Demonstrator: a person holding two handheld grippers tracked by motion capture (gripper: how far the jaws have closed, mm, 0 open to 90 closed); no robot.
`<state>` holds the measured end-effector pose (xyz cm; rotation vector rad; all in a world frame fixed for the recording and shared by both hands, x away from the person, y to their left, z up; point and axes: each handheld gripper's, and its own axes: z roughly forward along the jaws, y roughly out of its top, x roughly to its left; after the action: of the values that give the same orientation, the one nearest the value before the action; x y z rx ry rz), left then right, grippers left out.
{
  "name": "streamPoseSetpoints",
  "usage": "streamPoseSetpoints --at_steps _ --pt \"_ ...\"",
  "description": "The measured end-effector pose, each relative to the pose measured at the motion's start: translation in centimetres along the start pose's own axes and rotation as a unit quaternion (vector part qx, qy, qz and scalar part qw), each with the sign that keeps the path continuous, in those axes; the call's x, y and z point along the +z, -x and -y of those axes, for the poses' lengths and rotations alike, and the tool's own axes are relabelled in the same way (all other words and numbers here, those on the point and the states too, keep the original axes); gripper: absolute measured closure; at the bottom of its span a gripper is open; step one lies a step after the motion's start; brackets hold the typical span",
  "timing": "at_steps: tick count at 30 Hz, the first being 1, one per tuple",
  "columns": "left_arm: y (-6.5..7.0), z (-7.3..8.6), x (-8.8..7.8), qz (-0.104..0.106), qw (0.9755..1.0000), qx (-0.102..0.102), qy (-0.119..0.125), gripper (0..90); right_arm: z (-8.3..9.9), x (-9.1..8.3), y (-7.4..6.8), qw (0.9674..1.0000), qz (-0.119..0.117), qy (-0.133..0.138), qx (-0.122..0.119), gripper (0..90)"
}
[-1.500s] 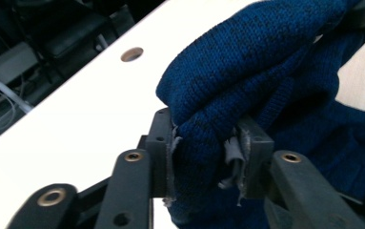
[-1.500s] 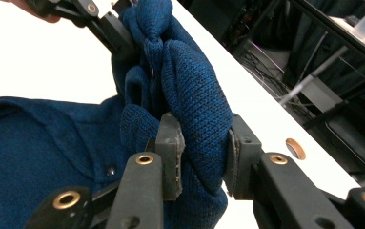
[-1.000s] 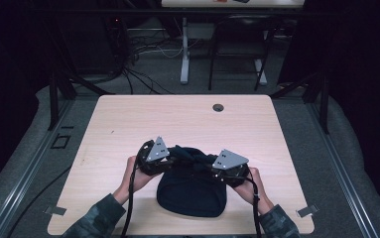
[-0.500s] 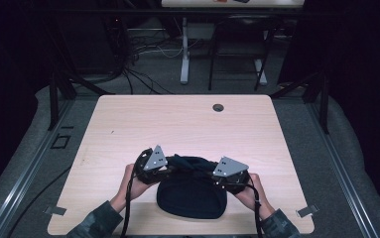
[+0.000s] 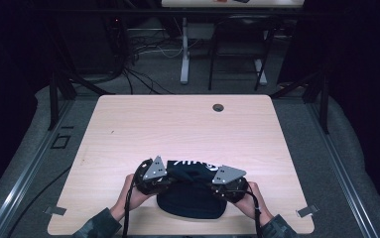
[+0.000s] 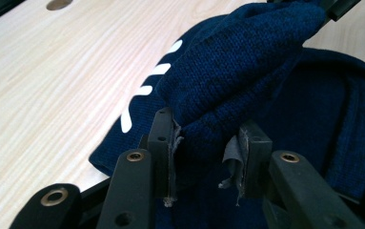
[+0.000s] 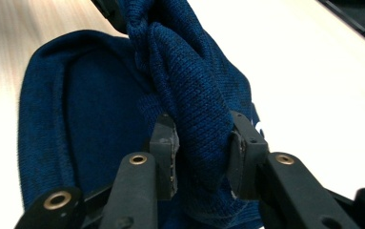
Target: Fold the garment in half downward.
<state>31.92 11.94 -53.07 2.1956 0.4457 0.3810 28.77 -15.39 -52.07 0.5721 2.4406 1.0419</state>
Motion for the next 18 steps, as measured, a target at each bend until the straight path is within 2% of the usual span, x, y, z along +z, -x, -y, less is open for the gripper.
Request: streamPoseSetpoints --at_steps 6,10,14,18 --pt "0.4 0.6 0.5 0.008 0.9999 -0.004 -0.006 65.7 0.7 0.5 -0.1 0.9998 -0.016 -0.01 0.011 67.3" --pt "0.6 0.8 0.6 0.012 0.9999 -0.006 -0.011 65.6 1.0 0.9 -0.5 0.9996 -0.018 -0.019 0.004 66.9" --pt "1.0 1.3 0.7 0.021 0.9996 -0.012 -0.014 65.6 1.4 0.9 -0.5 0.9994 -0.022 -0.022 0.012 66.6" --pt "1.3 1.7 0.8 0.021 0.9995 -0.009 -0.022 65.4 1.6 0.9 -0.7 0.9992 -0.025 -0.026 0.014 66.0"
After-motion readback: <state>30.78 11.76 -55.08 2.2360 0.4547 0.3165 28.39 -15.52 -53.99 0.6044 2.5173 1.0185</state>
